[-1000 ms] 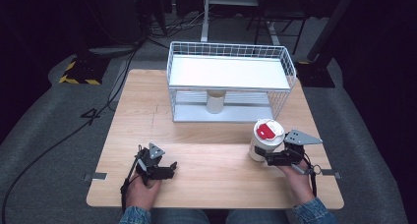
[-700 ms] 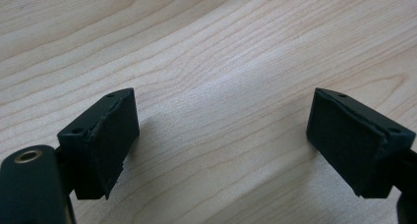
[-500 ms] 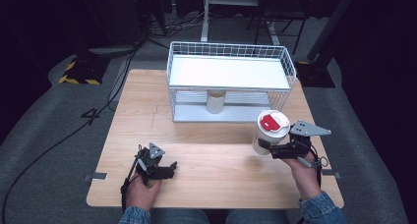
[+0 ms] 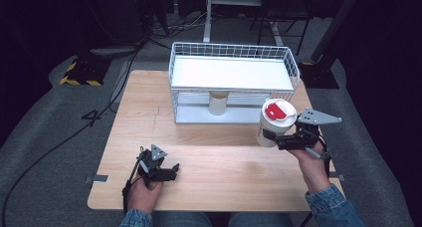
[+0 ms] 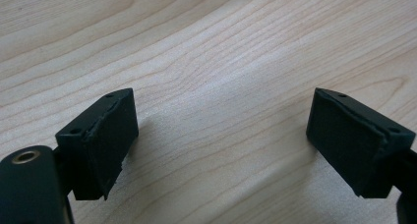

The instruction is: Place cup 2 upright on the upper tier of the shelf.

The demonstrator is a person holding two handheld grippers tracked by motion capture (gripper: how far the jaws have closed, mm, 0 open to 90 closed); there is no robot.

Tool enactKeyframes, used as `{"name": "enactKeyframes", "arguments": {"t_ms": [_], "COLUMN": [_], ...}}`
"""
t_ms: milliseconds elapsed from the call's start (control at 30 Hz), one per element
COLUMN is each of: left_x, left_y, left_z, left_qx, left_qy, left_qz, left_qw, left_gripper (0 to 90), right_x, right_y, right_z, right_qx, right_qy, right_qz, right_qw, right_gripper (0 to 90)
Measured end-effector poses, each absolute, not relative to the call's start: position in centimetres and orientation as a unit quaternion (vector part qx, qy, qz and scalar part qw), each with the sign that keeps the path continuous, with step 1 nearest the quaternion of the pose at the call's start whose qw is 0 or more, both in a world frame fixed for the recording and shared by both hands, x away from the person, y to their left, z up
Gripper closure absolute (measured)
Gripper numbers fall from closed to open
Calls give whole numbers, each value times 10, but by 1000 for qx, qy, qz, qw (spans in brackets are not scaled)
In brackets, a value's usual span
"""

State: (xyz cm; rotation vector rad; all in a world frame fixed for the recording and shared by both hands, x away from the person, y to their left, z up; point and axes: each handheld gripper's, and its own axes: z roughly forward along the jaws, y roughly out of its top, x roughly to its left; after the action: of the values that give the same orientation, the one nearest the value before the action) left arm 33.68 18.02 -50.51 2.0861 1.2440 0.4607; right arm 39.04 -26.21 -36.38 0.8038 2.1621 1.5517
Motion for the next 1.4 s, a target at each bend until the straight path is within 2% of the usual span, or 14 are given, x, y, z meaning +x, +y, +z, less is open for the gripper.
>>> {"name": "enactKeyframes", "arguments": {"t_ms": [767, 1400], "left_x": [338, 339], "left_y": [180, 180], "left_z": [-505, -505], "left_qx": [798, 798], "left_qy": [475, 477], "left_qz": [175, 176], "left_qw": [327, 325], "left_gripper": [128, 127], "right_x": [421, 459], "right_y": [-252, -239], "right_z": [-294, -262], "right_qx": [289, 312], "right_qy": [761, 743], "right_qz": [550, 559], "right_qw": [186, 194], "right_gripper": [115, 115]}}
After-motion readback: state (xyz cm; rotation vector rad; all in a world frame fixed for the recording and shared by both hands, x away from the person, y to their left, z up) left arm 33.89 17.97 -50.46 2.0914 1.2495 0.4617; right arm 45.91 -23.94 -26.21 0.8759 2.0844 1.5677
